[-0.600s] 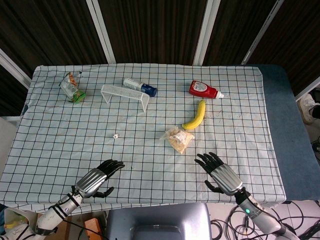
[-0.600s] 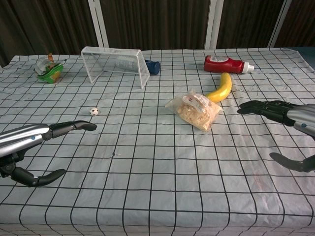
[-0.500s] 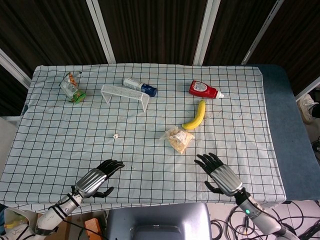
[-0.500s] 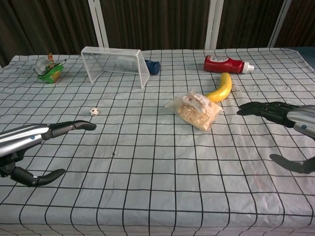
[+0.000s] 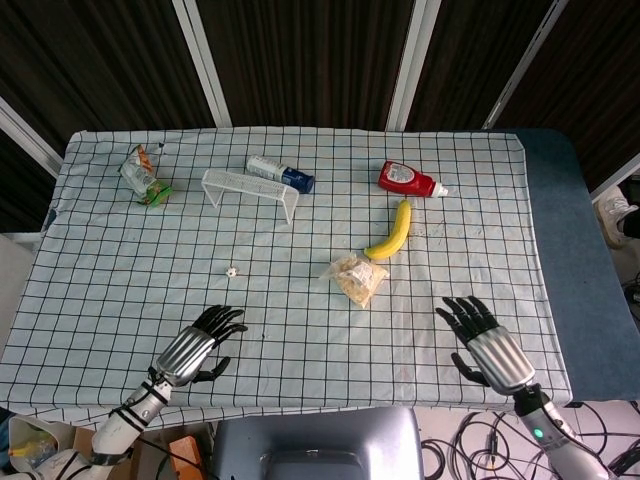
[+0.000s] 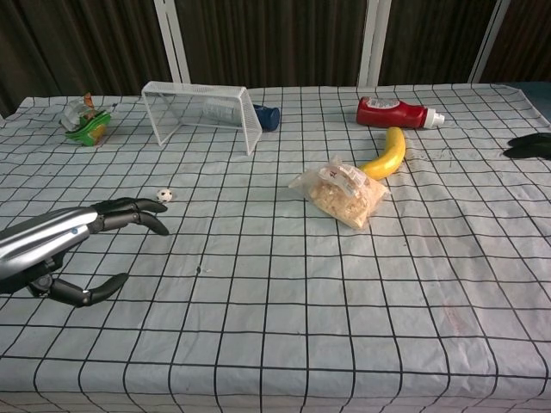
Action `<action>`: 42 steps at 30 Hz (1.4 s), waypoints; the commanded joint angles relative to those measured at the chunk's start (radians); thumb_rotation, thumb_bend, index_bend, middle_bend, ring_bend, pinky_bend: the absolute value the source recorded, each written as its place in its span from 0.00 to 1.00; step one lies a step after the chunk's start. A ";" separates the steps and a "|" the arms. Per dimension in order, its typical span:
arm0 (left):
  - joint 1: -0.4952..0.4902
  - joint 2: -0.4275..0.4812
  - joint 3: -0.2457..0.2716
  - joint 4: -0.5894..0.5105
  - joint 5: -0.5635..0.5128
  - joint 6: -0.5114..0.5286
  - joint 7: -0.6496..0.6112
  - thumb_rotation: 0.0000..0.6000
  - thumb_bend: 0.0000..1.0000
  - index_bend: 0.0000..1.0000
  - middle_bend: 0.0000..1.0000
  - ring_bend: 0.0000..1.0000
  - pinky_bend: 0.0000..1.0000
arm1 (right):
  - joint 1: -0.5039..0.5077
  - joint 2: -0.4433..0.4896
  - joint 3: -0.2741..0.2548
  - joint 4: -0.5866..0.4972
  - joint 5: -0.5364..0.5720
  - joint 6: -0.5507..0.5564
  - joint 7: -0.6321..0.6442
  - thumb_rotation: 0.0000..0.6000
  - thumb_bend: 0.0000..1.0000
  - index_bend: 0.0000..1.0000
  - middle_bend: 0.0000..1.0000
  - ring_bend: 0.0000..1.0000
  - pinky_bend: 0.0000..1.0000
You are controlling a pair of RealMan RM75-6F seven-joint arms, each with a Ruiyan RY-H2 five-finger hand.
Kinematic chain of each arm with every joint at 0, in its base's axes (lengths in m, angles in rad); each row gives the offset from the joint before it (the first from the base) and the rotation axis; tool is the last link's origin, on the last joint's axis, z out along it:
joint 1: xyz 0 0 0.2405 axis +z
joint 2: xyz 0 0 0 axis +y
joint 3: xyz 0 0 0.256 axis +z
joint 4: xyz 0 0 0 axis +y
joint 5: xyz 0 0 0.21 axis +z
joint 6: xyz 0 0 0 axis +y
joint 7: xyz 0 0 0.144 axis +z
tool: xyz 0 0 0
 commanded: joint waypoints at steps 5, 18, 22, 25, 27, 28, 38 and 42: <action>-0.031 -0.224 -0.126 0.218 -0.097 0.025 0.232 1.00 0.56 0.52 0.11 0.00 0.04 | -0.052 0.073 0.010 -0.041 0.023 0.076 0.009 1.00 0.39 0.00 0.00 0.00 0.00; -0.111 -0.356 -0.238 0.473 -0.209 -0.001 0.289 1.00 0.58 0.57 0.12 0.00 0.02 | -0.059 0.110 0.001 -0.080 0.019 0.048 0.001 1.00 0.39 0.00 0.00 0.00 0.00; -0.130 -0.384 -0.243 0.526 -0.243 -0.052 0.262 1.00 0.58 0.57 0.12 0.00 0.02 | -0.065 0.114 0.005 -0.085 0.020 0.055 -0.003 1.00 0.39 0.00 0.00 0.00 0.00; -0.139 -0.403 -0.240 0.553 -0.251 -0.061 0.251 1.00 0.58 0.57 0.12 0.00 0.02 | -0.067 0.115 0.009 -0.086 0.023 0.053 -0.006 1.00 0.39 0.00 0.01 0.00 0.00; -0.145 -0.414 -0.238 0.567 -0.253 -0.062 0.245 1.00 0.58 0.56 0.12 0.00 0.02 | -0.067 0.117 0.010 -0.088 0.025 0.049 -0.006 1.00 0.39 0.00 0.01 0.00 0.00; -0.150 -0.420 -0.238 0.577 -0.253 -0.063 0.241 1.00 0.58 0.56 0.12 0.00 0.02 | -0.067 0.118 0.010 -0.089 0.026 0.047 -0.007 1.00 0.39 0.00 0.01 0.00 0.00; -0.181 -0.454 -0.250 0.665 -0.283 -0.085 0.228 1.00 0.58 0.56 0.12 0.00 0.02 | -0.076 0.132 0.014 -0.102 0.022 0.055 -0.006 1.00 0.39 0.00 0.01 0.00 0.00; -0.199 -0.468 -0.259 0.714 -0.301 -0.106 0.249 1.00 0.58 0.44 0.12 0.00 0.01 | -0.082 0.134 0.017 -0.105 0.023 0.062 -0.009 1.00 0.39 0.00 0.00 0.00 0.00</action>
